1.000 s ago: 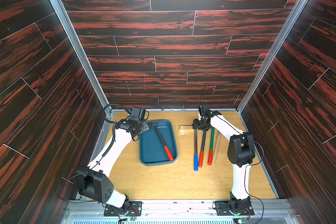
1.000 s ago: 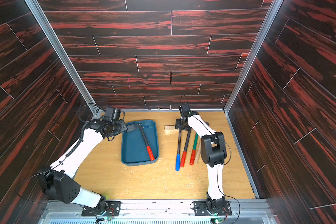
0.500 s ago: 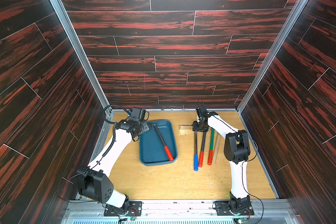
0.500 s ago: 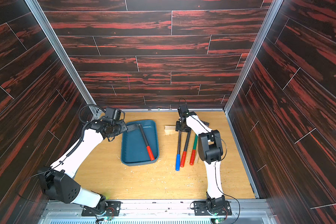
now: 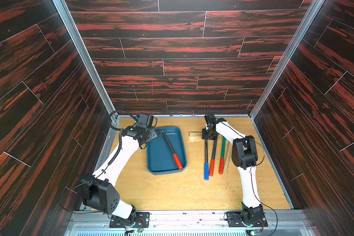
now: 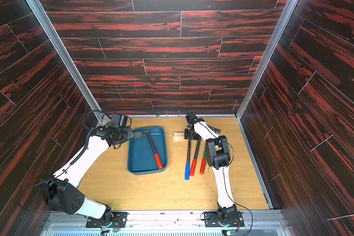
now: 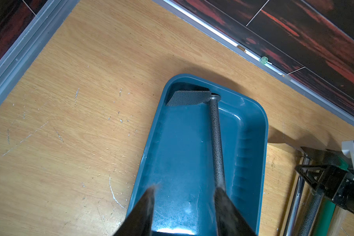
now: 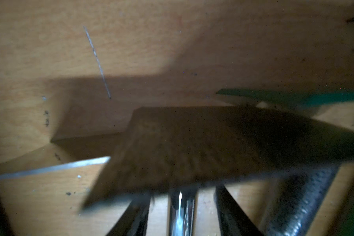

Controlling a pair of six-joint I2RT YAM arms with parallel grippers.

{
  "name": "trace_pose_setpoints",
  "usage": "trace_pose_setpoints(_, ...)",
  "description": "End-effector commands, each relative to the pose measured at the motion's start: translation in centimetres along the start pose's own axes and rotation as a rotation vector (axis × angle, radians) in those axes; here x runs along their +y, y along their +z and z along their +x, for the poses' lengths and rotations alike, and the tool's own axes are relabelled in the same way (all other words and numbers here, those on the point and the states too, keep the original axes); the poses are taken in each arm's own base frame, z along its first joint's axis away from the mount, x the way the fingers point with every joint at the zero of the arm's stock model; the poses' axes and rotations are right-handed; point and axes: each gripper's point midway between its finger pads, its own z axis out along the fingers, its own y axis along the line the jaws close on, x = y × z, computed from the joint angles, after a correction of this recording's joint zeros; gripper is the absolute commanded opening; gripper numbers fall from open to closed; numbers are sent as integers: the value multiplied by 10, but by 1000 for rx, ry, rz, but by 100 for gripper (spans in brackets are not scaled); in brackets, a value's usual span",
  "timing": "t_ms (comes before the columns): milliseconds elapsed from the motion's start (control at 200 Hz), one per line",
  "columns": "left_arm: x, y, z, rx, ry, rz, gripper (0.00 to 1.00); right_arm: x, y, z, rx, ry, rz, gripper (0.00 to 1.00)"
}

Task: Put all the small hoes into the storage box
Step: Pick up the hoe from the center of the board.

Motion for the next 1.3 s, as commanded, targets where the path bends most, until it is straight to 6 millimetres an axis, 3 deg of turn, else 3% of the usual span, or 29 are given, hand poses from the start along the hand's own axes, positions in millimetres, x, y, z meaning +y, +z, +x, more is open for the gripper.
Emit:
trace_pose_setpoints(0,6,-11,-1,-10,-9,-7,51,-3,5,2,22,-8,15,52)
trace_pose_setpoints(546,5,-9,-1,-8,-10,-3,51,-4,19,8,53,-19,23,42)
trace_pose_setpoints(992,4,-10,-3,-13,-11,1,51,-1,22,12,65,-15,4,20)
trace_pose_setpoints(1298,3,-9,-2,-13,-15,3,51,5,5,8,41,-12,-30,13)
